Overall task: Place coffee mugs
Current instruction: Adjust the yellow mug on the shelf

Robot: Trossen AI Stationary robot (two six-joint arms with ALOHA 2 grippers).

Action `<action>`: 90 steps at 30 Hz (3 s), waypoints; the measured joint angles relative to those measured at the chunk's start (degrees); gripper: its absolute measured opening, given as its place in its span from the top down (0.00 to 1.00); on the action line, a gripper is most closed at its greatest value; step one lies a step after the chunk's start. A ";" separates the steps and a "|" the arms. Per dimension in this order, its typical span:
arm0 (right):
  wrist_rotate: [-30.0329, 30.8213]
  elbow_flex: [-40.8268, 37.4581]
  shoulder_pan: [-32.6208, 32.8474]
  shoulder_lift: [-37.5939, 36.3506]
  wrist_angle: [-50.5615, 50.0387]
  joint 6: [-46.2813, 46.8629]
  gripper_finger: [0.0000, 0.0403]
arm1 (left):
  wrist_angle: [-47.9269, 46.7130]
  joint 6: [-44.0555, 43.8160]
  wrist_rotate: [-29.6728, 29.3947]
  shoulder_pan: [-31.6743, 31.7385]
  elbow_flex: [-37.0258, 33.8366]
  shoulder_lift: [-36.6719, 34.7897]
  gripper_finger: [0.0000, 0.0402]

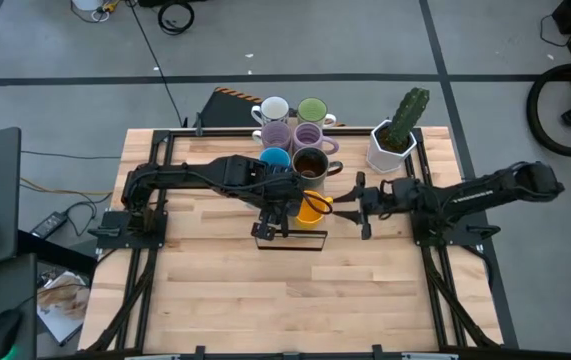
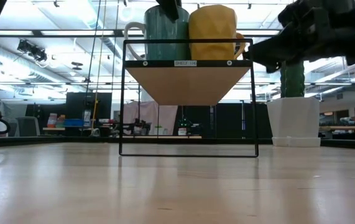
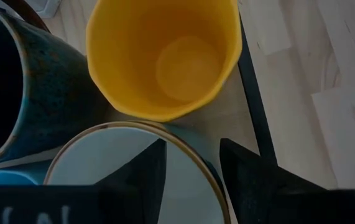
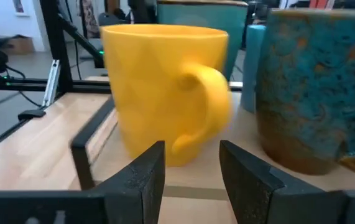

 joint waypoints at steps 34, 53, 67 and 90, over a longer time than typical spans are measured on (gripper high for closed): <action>-15.70 0.37 -5.66 0.02 2.80 3.18 0.61 | -0.72 -1.51 -1.22 0.13 0.00 -0.02 0.61; -8.52 0.42 -1.58 0.02 3.75 1.72 0.65 | -3.50 -3.50 0.15 -0.02 0.00 -0.02 0.61; -5.69 0.42 -0.99 0.02 3.84 3.81 0.84 | -3.60 -3.99 0.20 -0.02 0.00 -0.02 0.61; 0.43 0.42 -0.99 -1.39 3.65 3.81 0.85 | -6.33 -6.15 0.20 0.00 -0.02 -0.04 0.61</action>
